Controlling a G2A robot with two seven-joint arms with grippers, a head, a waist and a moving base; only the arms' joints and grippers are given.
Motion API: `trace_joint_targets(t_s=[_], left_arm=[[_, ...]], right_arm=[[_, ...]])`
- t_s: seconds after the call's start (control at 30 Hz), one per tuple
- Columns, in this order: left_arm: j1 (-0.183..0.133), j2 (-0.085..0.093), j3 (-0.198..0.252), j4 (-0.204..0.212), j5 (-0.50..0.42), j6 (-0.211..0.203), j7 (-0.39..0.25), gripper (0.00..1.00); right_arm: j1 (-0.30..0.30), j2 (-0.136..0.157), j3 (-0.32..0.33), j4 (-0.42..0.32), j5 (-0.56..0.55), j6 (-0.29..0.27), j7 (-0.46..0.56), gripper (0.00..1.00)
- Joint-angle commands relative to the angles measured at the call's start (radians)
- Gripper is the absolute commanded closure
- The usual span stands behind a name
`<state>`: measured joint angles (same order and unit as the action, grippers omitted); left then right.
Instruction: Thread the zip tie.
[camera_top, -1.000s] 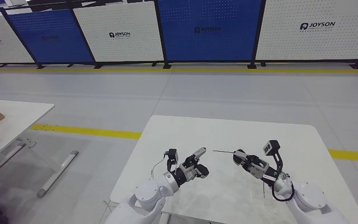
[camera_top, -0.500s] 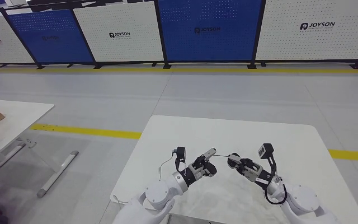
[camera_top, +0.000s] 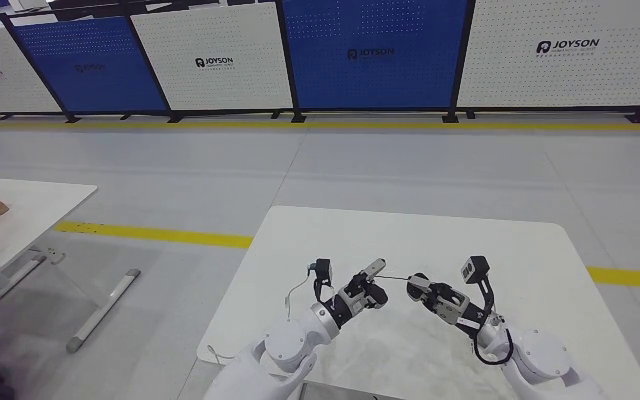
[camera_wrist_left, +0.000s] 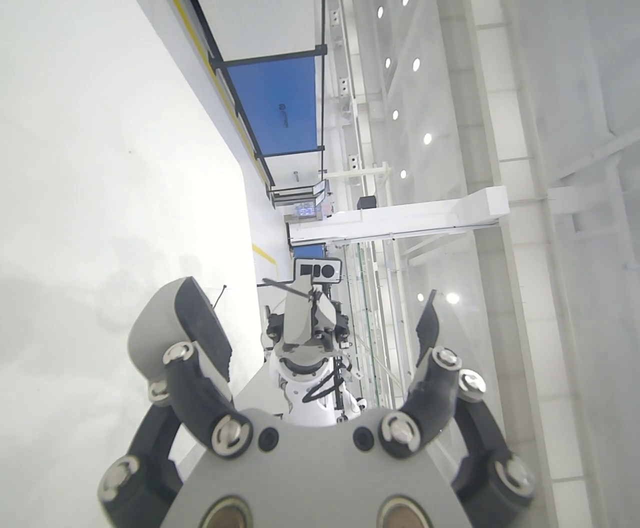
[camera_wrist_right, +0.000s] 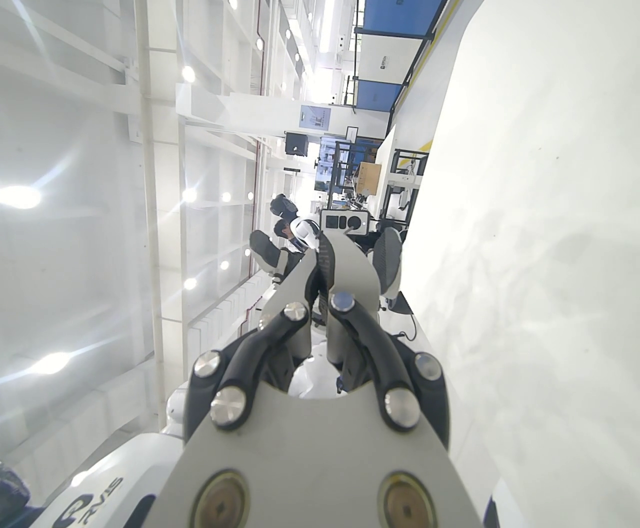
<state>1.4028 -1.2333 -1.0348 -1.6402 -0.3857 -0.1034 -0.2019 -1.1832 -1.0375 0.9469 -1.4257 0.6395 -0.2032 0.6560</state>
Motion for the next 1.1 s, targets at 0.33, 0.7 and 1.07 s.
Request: trace_joint_targets(t_s=[0.33,0.7,1.07], left_arm=[[-0.044,-0.013,0.031,0.044,0.02,0.001,0.066,0.0],[-0.026,-0.007,0.013,0.035,-0.003,-0.014,-0.028,0.81],[-0.039,-0.011,0.027,0.059,0.031,-0.008,-0.017,1.0]], right_arm=[[0.0,0.0,0.0,0.0,0.0,0.0,0.0,1.0],[0.0,0.0,0.0,0.0,0.0,0.0,0.0,1.0],[0.0,0.0,0.0,0.0,0.0,0.0,0.0,1.0]])
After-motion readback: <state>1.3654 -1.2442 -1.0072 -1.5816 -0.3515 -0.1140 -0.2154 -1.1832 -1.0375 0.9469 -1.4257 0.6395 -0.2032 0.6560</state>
